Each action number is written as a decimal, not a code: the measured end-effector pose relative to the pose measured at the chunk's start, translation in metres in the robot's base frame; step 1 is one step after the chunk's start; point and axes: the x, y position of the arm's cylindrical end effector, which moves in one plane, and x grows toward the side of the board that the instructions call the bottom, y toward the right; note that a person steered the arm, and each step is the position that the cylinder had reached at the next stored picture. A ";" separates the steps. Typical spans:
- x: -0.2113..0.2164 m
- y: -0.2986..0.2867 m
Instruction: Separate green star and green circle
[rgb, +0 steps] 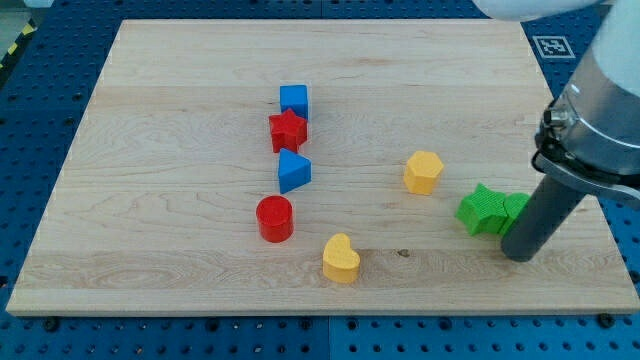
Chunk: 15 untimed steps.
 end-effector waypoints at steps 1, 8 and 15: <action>0.002 -0.015; -0.005 -0.004; -0.037 0.018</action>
